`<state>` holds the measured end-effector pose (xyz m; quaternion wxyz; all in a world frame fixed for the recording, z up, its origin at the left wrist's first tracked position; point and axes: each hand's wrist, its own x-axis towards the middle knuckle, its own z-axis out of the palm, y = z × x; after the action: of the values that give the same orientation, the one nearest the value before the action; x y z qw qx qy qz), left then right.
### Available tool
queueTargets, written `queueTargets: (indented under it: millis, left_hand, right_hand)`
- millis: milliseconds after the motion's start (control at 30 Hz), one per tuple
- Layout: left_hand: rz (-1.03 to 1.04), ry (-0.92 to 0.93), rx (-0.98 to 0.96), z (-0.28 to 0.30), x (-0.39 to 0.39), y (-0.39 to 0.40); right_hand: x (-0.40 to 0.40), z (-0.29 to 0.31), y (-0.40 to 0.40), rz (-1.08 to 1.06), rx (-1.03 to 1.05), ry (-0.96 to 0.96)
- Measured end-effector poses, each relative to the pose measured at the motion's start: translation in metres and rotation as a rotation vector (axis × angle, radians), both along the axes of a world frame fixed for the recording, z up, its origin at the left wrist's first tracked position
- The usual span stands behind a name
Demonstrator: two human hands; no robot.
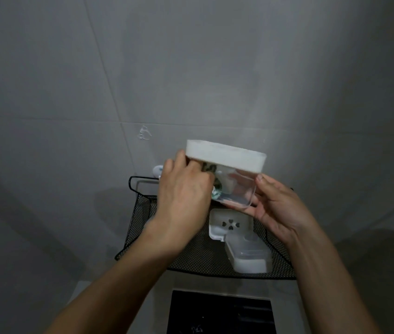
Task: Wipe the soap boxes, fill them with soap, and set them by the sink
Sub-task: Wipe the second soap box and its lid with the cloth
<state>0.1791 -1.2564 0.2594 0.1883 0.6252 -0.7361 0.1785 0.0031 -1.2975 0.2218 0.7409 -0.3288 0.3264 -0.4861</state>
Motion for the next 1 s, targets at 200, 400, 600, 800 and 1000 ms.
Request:
queueTargets:
  millis: [200, 400, 600, 800, 1000]
  left_hand:
    - [0.042, 0.107, -0.057, 0.0, 0.004, -0.01]
    - [-0.02, 0.118, -0.037, -0.003, 0.009, -0.017]
    - [-0.018, 0.241, 0.024, -0.009, 0.0, -0.015]
    - [-0.26, 0.249, 0.125, -0.002, -0.019, -0.009]
    - [-0.266, 0.119, 0.204, -0.003, -0.005, -0.01]
  right_hand:
    - [0.008, 0.004, 0.004, 0.05, 0.046, 0.025]
    - [0.01, 0.0, 0.006, 0.079, 0.131, 0.045]
    - [0.013, -0.011, 0.006, 0.084, 0.074, 0.047]
    - [0.015, -0.014, 0.004, 0.038, 0.046, -0.003]
    - [0.007, -0.009, 0.003, 0.006, 0.035, 0.084]
